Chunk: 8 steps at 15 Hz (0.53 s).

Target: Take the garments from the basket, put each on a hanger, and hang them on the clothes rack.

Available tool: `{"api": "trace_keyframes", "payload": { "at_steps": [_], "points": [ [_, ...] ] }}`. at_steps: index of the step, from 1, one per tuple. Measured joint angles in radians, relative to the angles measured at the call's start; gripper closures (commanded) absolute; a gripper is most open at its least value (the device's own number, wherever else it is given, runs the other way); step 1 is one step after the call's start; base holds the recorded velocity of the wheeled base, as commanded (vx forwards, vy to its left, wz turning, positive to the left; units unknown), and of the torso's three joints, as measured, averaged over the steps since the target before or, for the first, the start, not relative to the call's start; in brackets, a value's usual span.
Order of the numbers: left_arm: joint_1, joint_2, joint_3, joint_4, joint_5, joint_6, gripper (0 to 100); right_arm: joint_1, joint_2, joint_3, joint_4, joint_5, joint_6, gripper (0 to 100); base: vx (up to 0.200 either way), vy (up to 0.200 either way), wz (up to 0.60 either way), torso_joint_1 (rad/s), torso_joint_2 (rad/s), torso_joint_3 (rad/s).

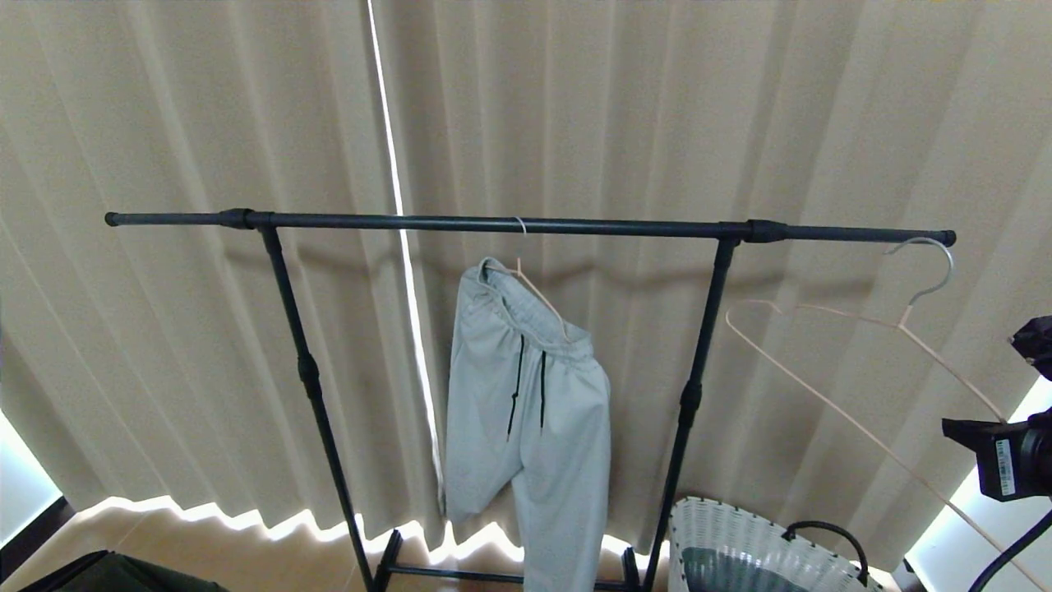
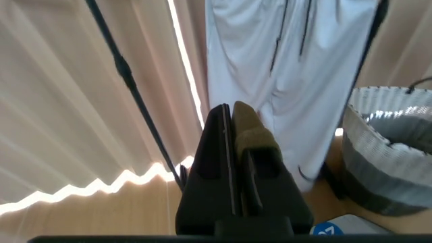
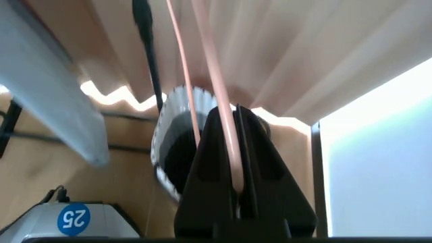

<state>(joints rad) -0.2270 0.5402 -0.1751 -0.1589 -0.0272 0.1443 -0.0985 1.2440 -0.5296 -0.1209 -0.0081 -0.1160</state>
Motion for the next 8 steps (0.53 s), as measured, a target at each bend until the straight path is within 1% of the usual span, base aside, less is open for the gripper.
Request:
{"api": "trace_keyframes", "payload": {
  "at_steps": [3, 8],
  "points": [
    [0.0, -0.001, 0.002, 0.0, 0.0, 0.001, 100, 0.0, -0.006, 0.012, -0.001, 0.0, 0.001, 100, -0.2, 0.0, 0.0, 0.001, 0.0, 0.002],
    [-0.002, -0.022, 0.022, 0.001, 0.0, 0.039, 100, 0.025, -0.037, 0.03, 0.001, 0.003, 0.0, 100, 0.0, 0.0, 0.0, 0.0, 0.0, 0.0]
  ]
}}
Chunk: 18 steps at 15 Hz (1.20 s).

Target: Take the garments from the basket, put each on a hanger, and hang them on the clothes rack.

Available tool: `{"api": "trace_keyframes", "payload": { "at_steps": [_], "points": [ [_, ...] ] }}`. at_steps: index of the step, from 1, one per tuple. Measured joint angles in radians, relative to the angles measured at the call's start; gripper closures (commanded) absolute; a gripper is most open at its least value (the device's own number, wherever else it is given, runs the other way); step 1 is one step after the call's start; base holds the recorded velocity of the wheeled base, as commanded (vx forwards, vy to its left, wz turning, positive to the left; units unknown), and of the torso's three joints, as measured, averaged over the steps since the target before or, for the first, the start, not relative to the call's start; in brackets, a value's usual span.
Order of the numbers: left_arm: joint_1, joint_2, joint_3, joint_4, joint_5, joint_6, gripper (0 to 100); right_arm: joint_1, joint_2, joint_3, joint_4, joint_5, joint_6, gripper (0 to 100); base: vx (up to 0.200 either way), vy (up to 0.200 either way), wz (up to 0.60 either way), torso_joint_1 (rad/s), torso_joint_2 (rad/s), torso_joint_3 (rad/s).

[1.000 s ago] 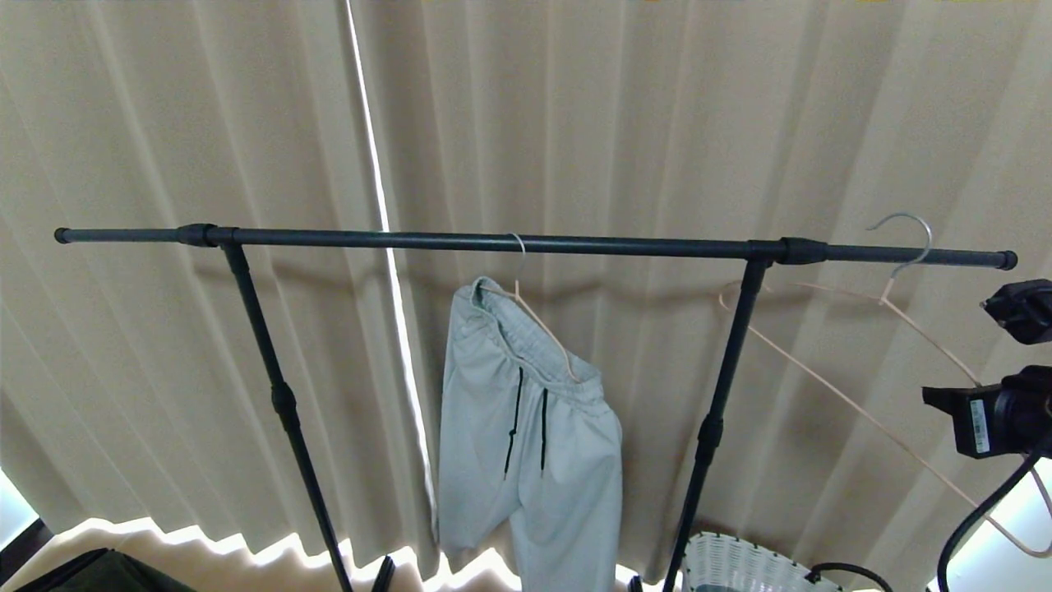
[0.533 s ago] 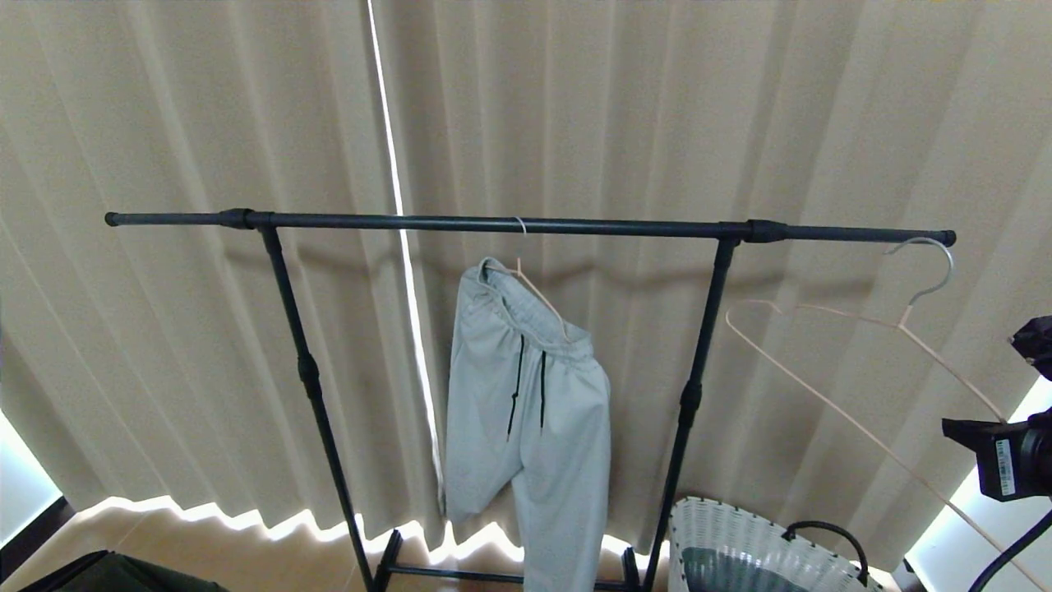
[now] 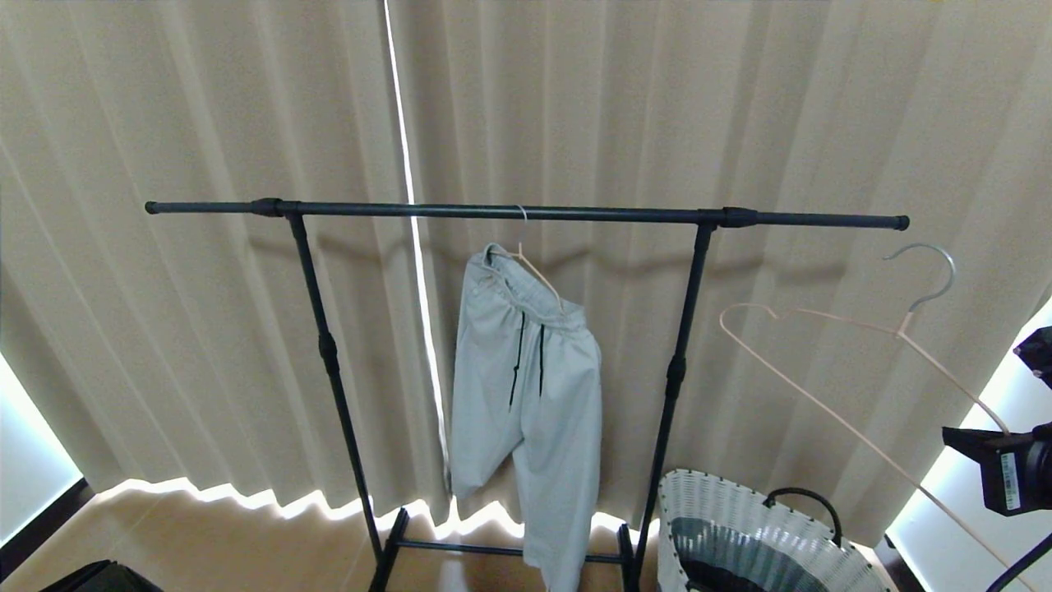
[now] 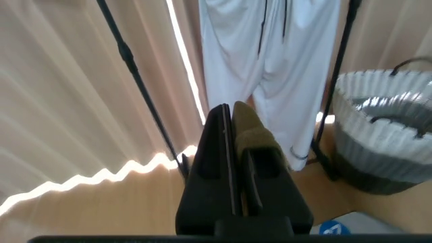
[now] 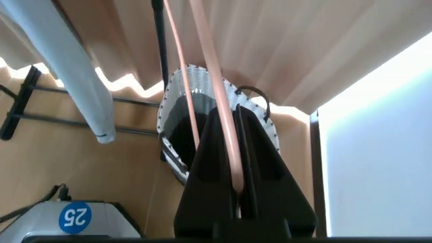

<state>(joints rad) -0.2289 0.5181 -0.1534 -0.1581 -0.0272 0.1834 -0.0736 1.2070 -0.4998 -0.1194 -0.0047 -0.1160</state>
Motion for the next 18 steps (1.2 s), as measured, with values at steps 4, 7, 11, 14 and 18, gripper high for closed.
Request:
{"api": "trace_keyframes", "payload": {
  "at_steps": [4, 7, 11, 14, 18],
  "points": [
    [0.001, -0.006, 0.001, -0.001, 0.0, 0.002, 100, 0.024, -0.018, 0.013, -0.001, 0.0, 0.0, 100, 0.0, 0.15, 0.0, -0.002, 0.0, -0.001],
    [0.0, -0.007, 0.002, -0.001, 0.0, 0.002, 100, 0.033, -0.029, 0.021, -0.002, 0.0, 0.0, 100, 0.0, 0.2, 0.0, 0.009, 0.0, 0.002],
    [0.0, -0.007, 0.003, 0.0, 0.0, 0.002, 100, 0.033, -0.034, 0.023, -0.002, 0.001, 0.001, 100, 0.0, 0.2, 0.0, 0.001, 0.0, 0.001],
    [0.0, -0.008, 0.006, -0.001, 0.0, 0.002, 100, 0.033, -0.035, 0.021, -0.003, 0.003, 0.003, 100, 0.0, 0.0, 0.0, 0.0, 0.0, 0.0],
    [-0.003, -0.008, 0.012, 0.006, -0.001, 0.003, 100, 0.064, -0.034, 0.026, -0.112, 0.026, 0.012, 100, 0.0, 0.0, 0.0, 0.0, 0.0, 0.0]
  ]
}}
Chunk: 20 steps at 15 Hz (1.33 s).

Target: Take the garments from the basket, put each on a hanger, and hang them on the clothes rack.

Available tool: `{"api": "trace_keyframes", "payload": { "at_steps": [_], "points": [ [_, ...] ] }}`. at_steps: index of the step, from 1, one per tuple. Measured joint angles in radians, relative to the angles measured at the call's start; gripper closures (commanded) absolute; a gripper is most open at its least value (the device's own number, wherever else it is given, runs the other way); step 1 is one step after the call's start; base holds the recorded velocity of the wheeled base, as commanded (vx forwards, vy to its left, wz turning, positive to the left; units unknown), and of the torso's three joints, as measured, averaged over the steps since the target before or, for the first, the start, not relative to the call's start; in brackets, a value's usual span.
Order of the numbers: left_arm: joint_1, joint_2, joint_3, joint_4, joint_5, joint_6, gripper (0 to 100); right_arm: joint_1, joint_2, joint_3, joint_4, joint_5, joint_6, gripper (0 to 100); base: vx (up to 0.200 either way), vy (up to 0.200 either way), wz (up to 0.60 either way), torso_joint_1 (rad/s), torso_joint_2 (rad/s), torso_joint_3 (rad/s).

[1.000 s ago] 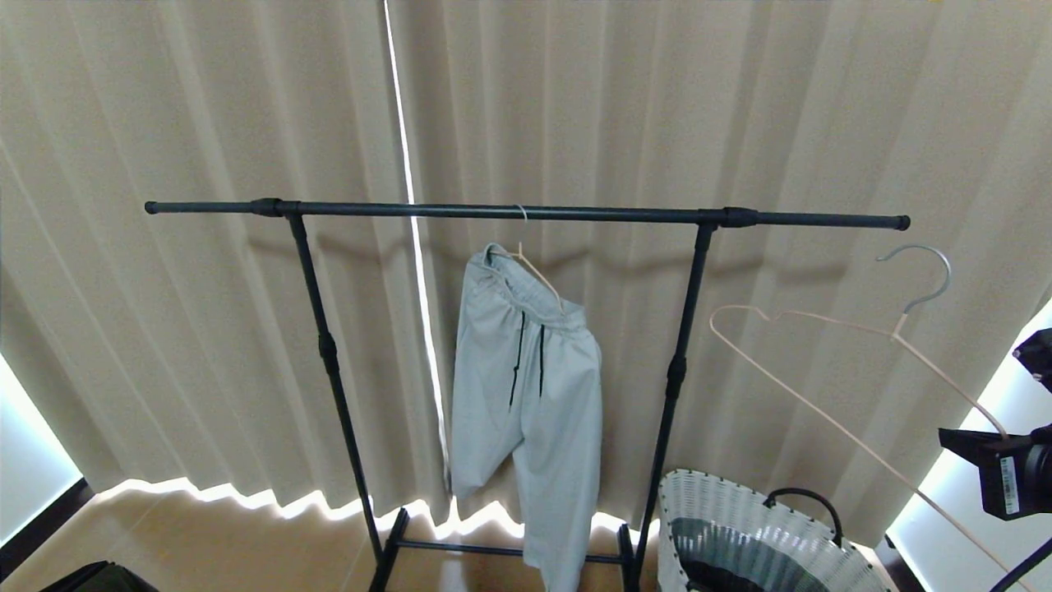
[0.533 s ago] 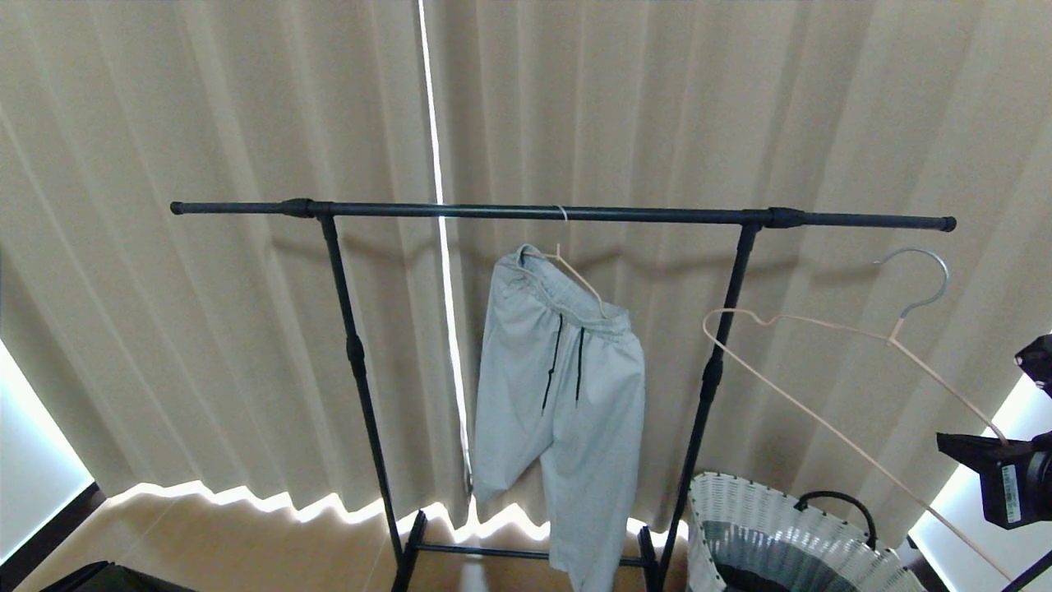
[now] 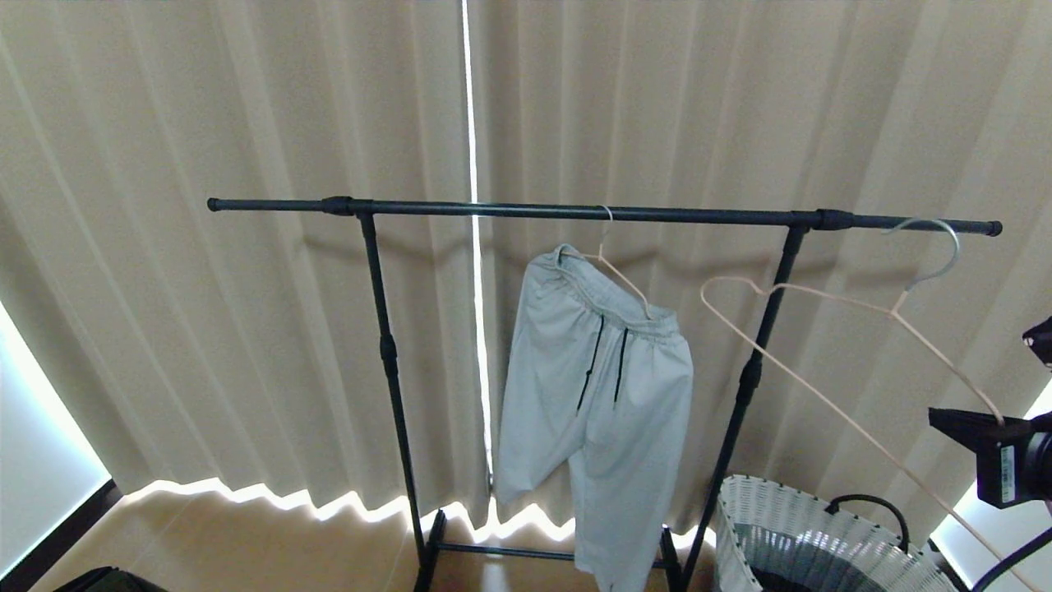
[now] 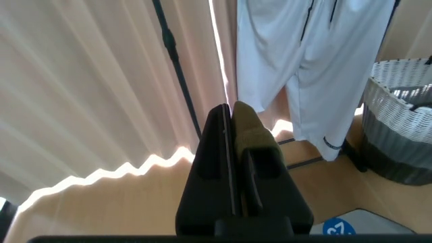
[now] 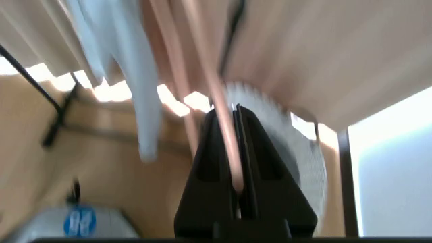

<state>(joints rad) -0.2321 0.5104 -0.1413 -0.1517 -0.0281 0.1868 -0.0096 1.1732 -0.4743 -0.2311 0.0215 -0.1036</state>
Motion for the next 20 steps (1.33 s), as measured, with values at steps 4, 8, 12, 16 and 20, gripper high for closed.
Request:
{"api": "trace_keyframes", "payload": {
  "at_steps": [4, 8, 12, 16, 20],
  "points": [
    [-0.001, 0.024, -0.028, 0.0, 0.001, 0.019, 100, 0.133, 0.005, 0.008, -0.085, 0.004, 0.003, 100, 0.0, 0.0, 0.0, 0.0, 0.0, 0.0],
    [0.001, 0.103, -0.126, 0.095, 0.007, 0.017, 100, 0.329, 0.003, 0.009, -0.092, 0.003, 0.052, 100, 0.0, 0.0, 0.0, 0.0, 0.0, 0.0],
    [-0.004, 0.275, -0.361, 0.212, 0.007, -0.013, 100, 0.547, 0.02, 0.011, -0.092, 0.003, 0.171, 100, 0.0, 0.0, 0.0, 0.0, 0.0, 0.0],
    [-0.02, 0.492, -0.529, 0.22, 0.019, -0.129, 100, 0.691, 0.04, 0.007, -0.093, 0.004, 0.243, 100, 0.0, 0.0, 0.0, 0.0, 0.0, 0.0],
    [-0.125, 0.666, -0.657, 0.214, 0.154, -0.28, 100, 0.772, 0.042, 0.003, -0.093, 0.004, 0.264, 100, 0.0, 0.0, 0.0, 0.0, 0.0, 0.0]
  ]
}}
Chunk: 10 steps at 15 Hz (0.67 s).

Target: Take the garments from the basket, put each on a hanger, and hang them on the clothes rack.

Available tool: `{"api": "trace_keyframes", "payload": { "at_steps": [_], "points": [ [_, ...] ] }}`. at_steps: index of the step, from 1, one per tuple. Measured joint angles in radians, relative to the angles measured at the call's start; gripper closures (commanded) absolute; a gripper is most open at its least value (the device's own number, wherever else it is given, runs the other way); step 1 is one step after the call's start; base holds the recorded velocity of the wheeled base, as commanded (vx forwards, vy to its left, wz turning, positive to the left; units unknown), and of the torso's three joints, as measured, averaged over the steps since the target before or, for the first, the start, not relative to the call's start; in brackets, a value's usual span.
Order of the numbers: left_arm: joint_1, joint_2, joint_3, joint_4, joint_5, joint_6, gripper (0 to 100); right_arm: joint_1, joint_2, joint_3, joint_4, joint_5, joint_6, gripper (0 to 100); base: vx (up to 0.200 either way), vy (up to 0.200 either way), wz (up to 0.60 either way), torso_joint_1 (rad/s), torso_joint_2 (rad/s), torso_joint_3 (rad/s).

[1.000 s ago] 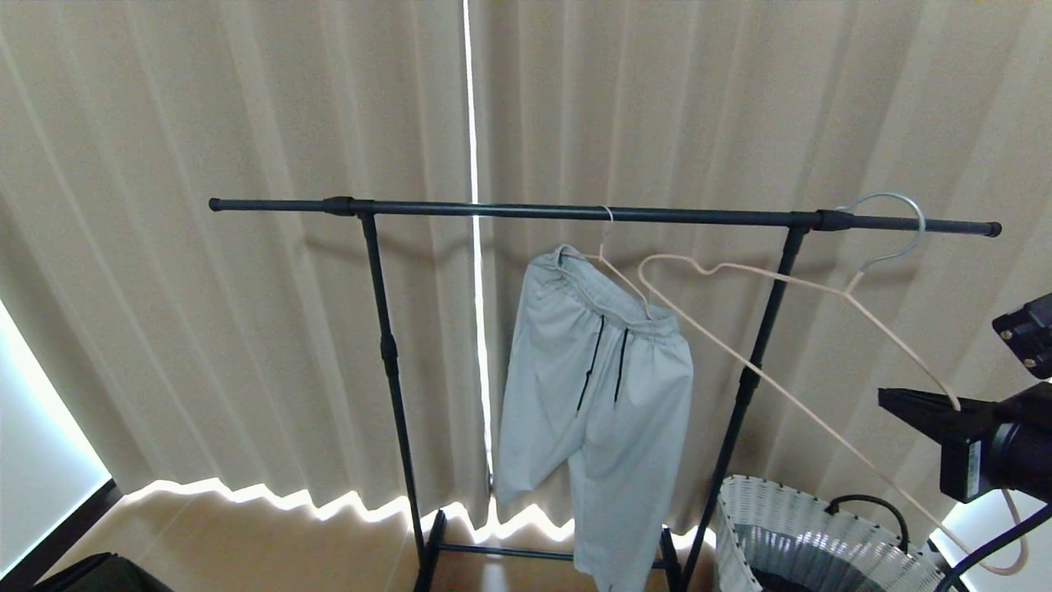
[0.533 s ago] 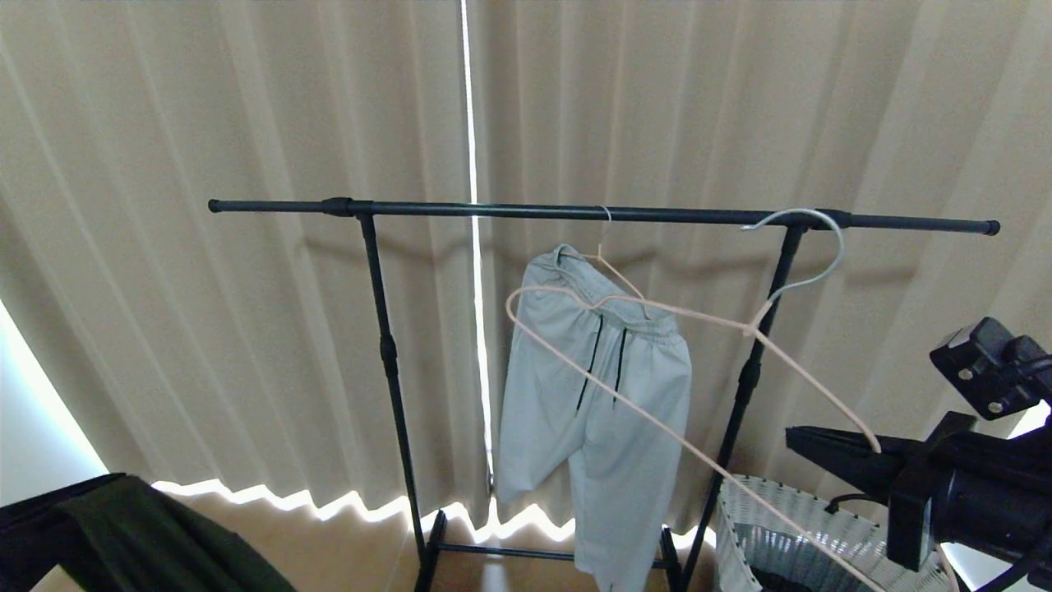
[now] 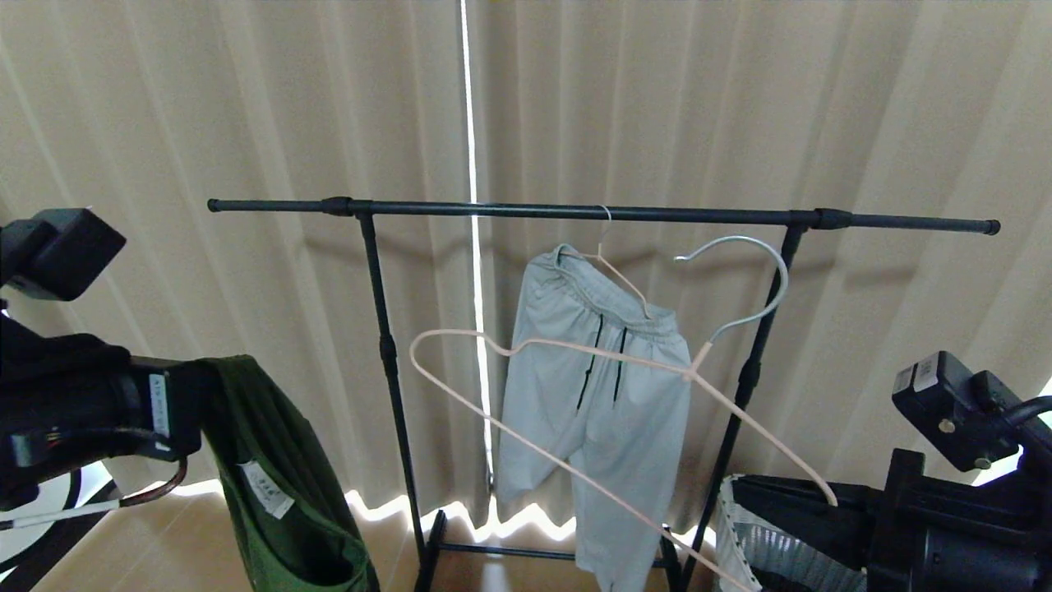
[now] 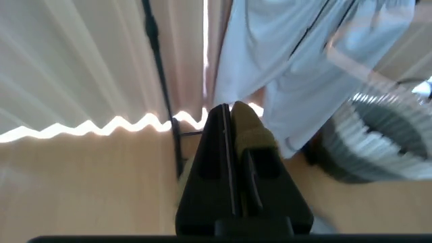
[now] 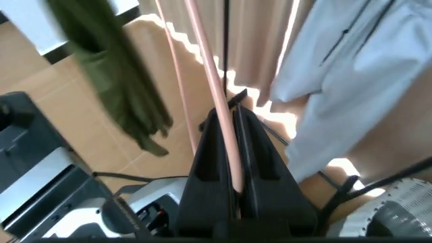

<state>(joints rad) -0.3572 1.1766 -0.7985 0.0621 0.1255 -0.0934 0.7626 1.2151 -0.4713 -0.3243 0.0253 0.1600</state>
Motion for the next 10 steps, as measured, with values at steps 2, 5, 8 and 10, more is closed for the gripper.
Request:
{"api": "trace_keyframes", "payload": {
  "at_steps": [2, 5, 8, 10],
  "points": [
    [-0.04, 0.087, -0.043, -0.053, 0.088, -0.018, 100, 0.06, 0.003, -0.001, 0.0, 0.001, 0.002, 100, 0.0, 0.0, 0.0, 0.0, 0.0, 0.0],
    [-0.1, 0.193, -0.063, -0.162, 0.152, -0.051, 100, 0.103, 0.02, -0.001, 0.0, 0.001, 0.03, 100, 0.0, 0.0, 0.0, 0.0, 0.0, 0.0],
    [-0.166, 0.271, -0.08, -0.18, 0.244, -0.082, 100, 0.126, 0.053, -0.024, -0.003, 0.0, 0.041, 100, 0.0, 0.0, 0.0, 0.0, 0.0, 0.0],
    [-0.182, 0.294, -0.086, -0.18, 0.249, -0.083, 100, 0.129, 0.077, -0.044, -0.004, -0.002, 0.041, 100, 0.0, 0.0, 0.0, 0.0, 0.0, 0.0]
  ]
}}
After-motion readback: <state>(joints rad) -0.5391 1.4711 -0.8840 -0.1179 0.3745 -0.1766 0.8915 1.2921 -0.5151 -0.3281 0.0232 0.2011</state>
